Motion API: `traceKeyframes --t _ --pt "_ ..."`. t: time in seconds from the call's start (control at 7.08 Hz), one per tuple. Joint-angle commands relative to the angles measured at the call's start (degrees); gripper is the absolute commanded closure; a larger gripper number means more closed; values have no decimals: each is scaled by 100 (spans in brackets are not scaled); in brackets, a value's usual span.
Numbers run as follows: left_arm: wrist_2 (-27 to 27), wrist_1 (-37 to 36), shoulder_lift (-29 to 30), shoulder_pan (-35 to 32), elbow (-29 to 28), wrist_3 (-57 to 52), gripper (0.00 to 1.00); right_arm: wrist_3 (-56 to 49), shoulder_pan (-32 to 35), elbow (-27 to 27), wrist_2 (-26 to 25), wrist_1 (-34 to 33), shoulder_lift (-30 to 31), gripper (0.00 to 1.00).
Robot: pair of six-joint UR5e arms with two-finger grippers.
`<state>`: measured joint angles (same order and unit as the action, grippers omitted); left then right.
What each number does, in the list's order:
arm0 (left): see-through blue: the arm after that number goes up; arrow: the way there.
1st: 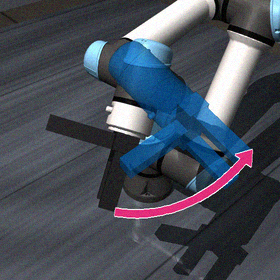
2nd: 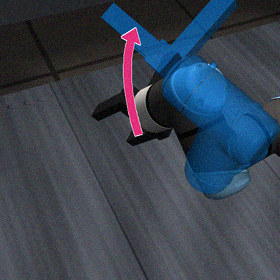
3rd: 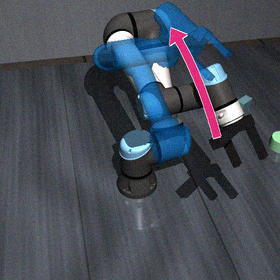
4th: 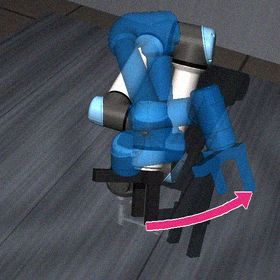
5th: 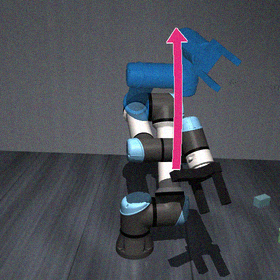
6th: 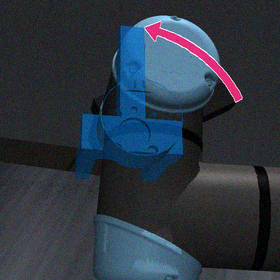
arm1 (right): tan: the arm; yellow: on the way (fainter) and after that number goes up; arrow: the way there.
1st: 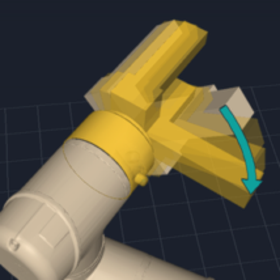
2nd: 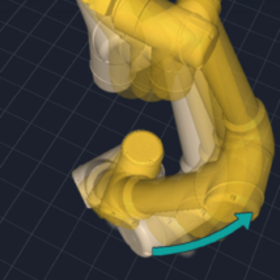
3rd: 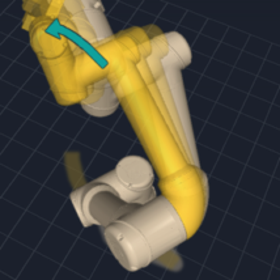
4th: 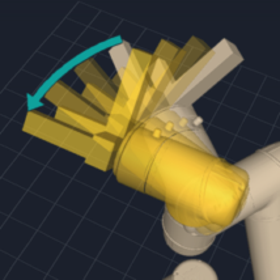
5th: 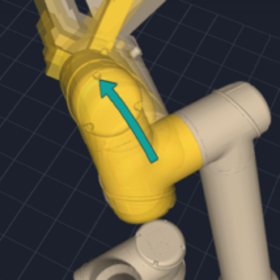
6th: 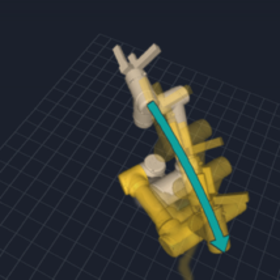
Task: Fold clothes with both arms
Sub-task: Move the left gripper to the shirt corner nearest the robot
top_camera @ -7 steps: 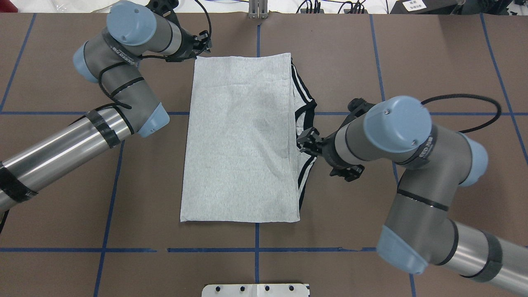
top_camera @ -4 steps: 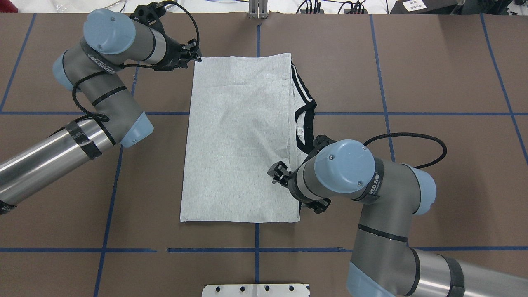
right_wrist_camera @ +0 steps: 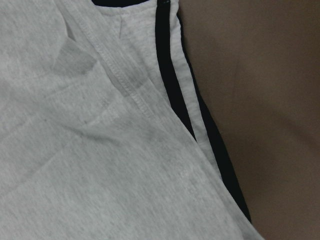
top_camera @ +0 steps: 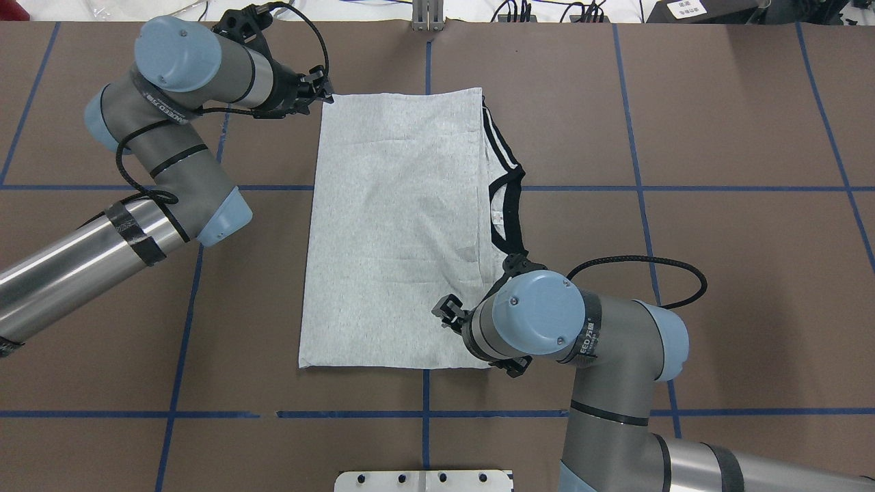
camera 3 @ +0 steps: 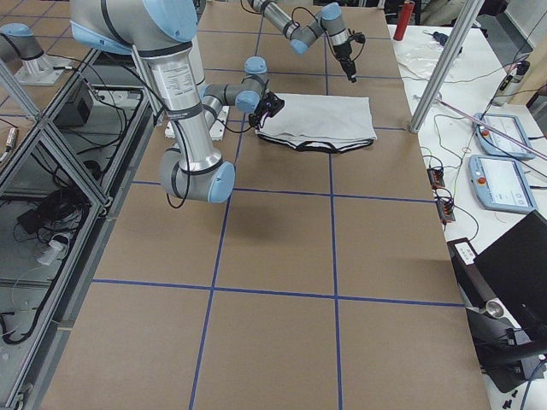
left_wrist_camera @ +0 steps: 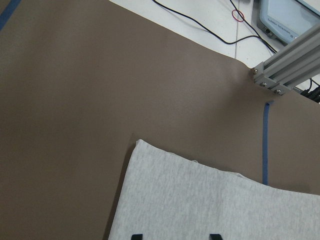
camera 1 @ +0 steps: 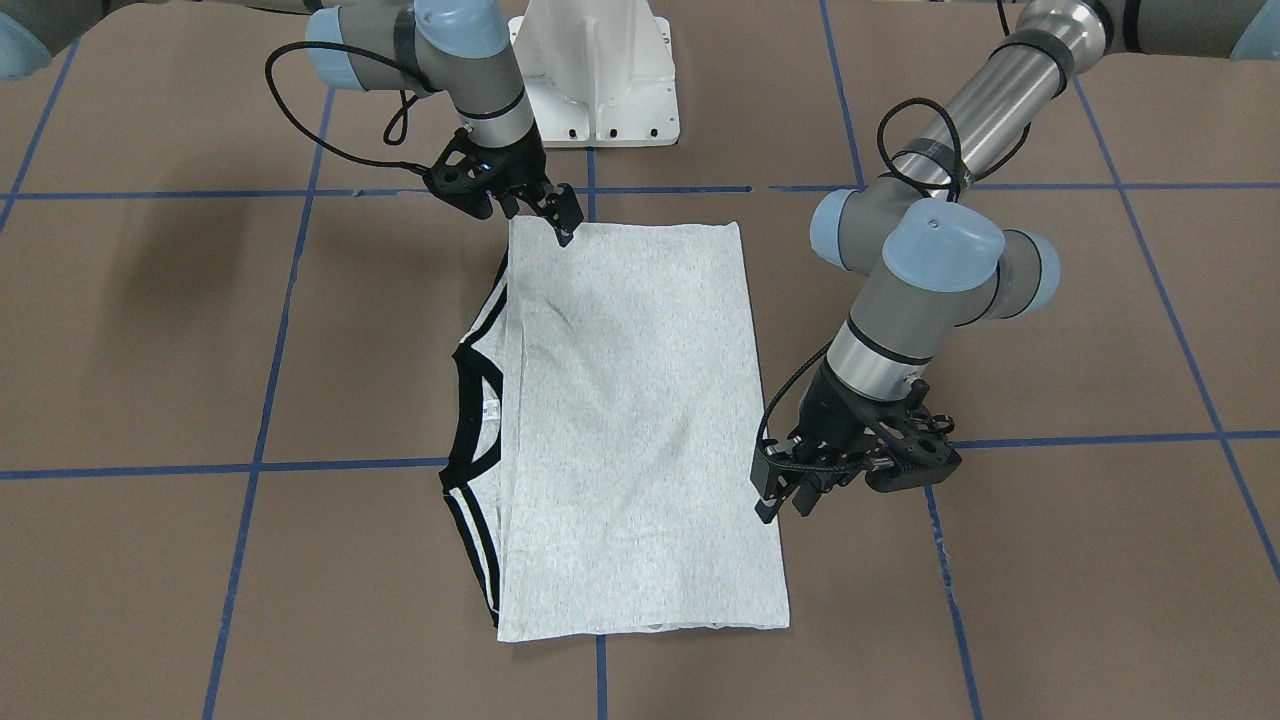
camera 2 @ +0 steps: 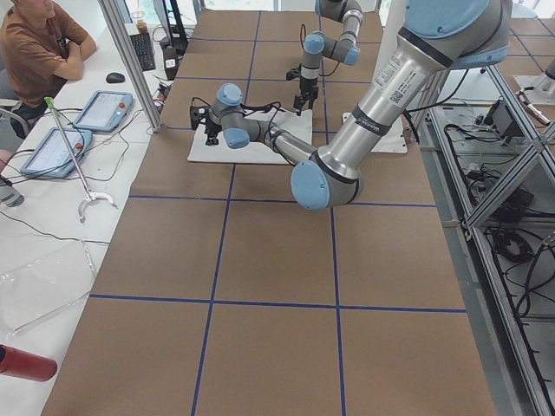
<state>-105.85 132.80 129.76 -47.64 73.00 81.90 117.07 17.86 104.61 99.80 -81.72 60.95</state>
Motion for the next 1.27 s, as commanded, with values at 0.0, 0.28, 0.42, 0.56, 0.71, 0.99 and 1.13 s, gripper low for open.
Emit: traceKeyframes --t 0.0,0.28,0.42,0.56,0.71,0.99,1.13 --pt "3 0 6 1 13 1 46 9 -11 -108 -13 16 4 0" --pt "11 0 6 1 22 1 46 -9 -11 -248 -82 24 -4 0" --pt "20 0 6 1 39 1 46 -9 -11 -257 -83 85 -5 0" --pt "20 0 -3 1 39 1 46 -9 -11 -266 -83 95 4 1" --pt "29 0 -3 1 39 1 46 35 -11 -257 -92 95 -5 7" --pt "38 0 -20 1 48 1 46 254 -11 -336 -92 104 -22 33" --pt "38 0 -38 1 48 1 46 272 -11 -345 -92 95 -5 41"
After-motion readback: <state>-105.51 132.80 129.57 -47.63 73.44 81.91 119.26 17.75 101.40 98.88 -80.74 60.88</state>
